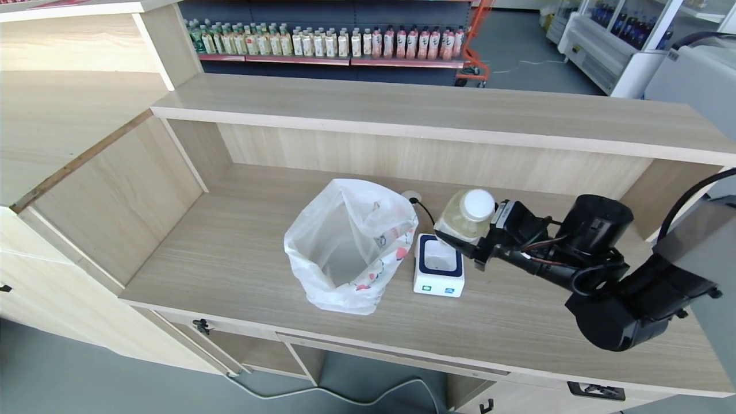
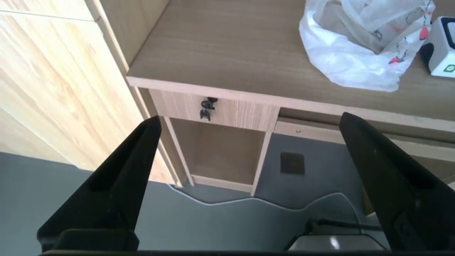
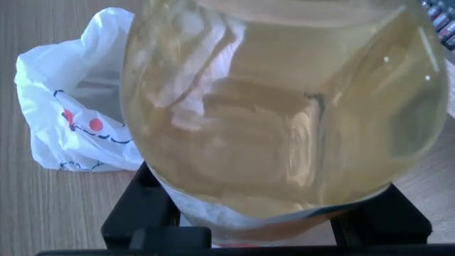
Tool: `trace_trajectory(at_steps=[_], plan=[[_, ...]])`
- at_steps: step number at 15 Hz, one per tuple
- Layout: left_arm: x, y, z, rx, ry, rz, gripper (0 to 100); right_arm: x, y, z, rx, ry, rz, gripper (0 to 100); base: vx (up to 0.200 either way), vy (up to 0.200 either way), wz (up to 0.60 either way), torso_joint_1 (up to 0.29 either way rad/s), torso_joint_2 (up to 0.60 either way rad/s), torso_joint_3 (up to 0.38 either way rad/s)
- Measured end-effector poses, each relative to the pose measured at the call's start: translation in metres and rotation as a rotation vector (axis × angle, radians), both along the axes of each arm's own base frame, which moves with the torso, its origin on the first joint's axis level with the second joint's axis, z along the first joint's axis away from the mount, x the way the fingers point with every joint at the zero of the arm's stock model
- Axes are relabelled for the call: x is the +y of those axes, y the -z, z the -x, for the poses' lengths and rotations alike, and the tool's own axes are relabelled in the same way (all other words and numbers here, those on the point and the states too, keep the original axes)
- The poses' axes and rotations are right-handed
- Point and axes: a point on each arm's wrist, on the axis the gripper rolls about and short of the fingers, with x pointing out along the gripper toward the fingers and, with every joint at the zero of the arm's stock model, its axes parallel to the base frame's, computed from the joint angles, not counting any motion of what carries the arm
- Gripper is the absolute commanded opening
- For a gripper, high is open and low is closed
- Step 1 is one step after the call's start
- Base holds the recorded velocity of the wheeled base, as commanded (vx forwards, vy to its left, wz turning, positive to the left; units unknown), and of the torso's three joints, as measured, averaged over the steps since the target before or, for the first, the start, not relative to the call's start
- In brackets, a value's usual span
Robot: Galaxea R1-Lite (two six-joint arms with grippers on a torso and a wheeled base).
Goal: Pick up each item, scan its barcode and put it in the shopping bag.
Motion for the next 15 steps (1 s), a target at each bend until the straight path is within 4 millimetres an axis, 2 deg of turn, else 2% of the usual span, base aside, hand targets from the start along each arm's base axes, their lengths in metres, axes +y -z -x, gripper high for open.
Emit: trace_trajectory(at_steps=[7, 15], plan=[[0.000, 0.000, 0.000, 0.000, 0.000, 0.000, 100, -0.002, 0.034, -0.016, 0.017, -0.001, 0.014, 0, 0.000, 0.000, 0.00, 0.000, 0.00, 0.000], [0.000, 0.000, 0.000, 0.000, 0.000, 0.000, 100, 0.008, 0.043, -0.042, -0.030, -0.015, 0.007, 0, 0.000, 0.000, 0.00, 0.000, 0.00, 0.000]])
